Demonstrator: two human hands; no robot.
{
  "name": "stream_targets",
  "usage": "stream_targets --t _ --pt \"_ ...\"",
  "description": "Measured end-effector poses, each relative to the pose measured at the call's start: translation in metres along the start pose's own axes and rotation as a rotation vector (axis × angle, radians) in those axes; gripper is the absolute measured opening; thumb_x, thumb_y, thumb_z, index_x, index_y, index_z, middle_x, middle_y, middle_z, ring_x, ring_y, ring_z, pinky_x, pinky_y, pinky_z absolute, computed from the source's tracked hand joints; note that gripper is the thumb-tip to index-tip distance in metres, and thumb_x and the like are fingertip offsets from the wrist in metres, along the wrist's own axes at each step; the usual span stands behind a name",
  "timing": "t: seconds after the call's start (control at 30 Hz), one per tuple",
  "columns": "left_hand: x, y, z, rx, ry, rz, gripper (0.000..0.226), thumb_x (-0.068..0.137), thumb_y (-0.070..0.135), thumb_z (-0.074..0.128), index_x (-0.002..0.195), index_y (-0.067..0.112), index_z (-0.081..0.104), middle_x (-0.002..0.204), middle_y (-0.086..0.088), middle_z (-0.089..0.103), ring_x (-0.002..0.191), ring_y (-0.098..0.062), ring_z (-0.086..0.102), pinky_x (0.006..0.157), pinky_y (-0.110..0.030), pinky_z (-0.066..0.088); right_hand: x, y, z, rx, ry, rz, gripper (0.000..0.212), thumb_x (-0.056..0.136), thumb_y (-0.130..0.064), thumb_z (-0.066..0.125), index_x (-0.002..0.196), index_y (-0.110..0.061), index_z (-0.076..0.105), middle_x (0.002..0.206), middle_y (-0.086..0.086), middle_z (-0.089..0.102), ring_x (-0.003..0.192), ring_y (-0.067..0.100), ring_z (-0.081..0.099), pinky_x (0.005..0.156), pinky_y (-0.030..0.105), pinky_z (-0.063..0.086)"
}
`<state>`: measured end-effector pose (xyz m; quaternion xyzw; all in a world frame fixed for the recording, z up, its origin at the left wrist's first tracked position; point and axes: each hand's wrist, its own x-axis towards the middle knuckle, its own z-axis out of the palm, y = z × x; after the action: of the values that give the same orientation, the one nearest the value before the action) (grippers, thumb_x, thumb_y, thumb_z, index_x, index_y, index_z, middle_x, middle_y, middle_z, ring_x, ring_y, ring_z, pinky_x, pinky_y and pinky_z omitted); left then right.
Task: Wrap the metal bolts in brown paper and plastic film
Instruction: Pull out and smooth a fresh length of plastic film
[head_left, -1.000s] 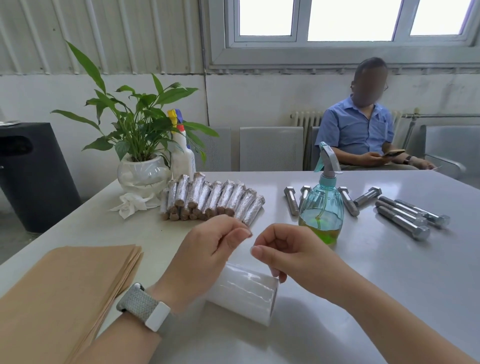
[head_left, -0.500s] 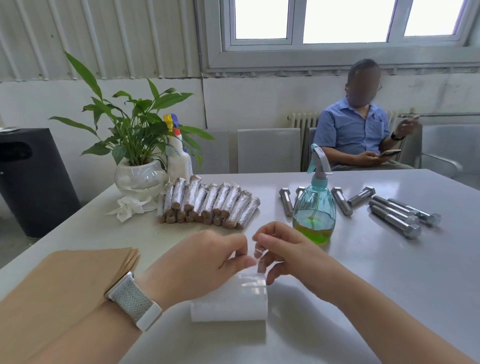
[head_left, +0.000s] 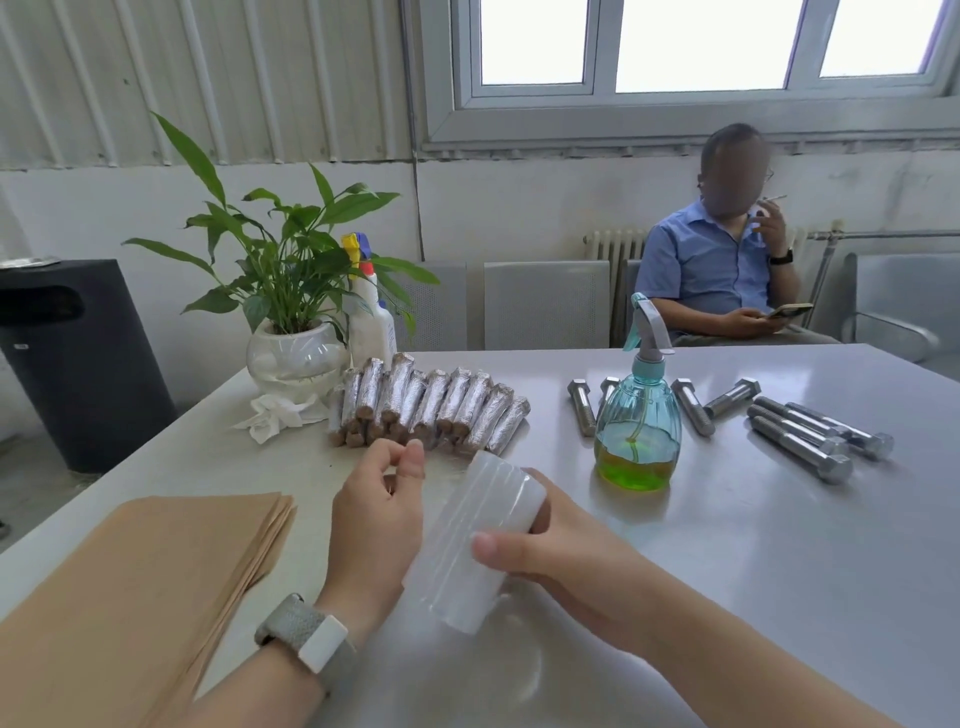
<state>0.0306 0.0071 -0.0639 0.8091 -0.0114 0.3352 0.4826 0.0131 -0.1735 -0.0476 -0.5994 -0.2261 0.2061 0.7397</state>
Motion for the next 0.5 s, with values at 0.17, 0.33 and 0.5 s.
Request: stream_targets --t 0.17,0.33,0.5 --pt "0.013 -0.009 -0.01 -0.294 0.0 -0.256 0.031 0.101 0.035 0.049 0.078 0.016 0.053 0.045 0.008 0.03 0.04 -0.012 0.023 0.042 -0.024 0.02 0.003 -0.001 -0.006 0.117 0.263 0.021 0.065 0.067 -0.016 0.081 0.125 -0.01 0.053 0.113 0.017 0.068 0.102 0.031 0.068 0.092 0.049 0.054" --pt "0.012 -0.003 -0.023 -0.714 -0.191 -0.451 0.017 0.102 0.022 0.046 0.091 0.01 0.052 0.047 0.007 0.026 0.031 -0.006 0.017 0.034 -0.015 0.019 0.001 -0.008 -0.022 0.122 0.351 0.028 0.036 0.065 -0.032 0.084 0.097 -0.021 0.071 0.084 0.005 0.07 0.08 0.019 0.07 0.079 0.048 0.06" --pt "0.017 -0.005 -0.029 -0.677 -0.223 -0.441 0.019 0.1 0.022 0.05 0.09 0.007 0.055 0.043 0.004 0.029 0.031 -0.01 0.017 0.039 -0.022 0.015 0.0 -0.013 -0.028 0.075 0.394 0.057 0.053 0.066 -0.027 0.085 0.108 -0.007 0.061 0.086 0.011 0.071 0.081 0.032 0.071 0.075 0.044 0.059"
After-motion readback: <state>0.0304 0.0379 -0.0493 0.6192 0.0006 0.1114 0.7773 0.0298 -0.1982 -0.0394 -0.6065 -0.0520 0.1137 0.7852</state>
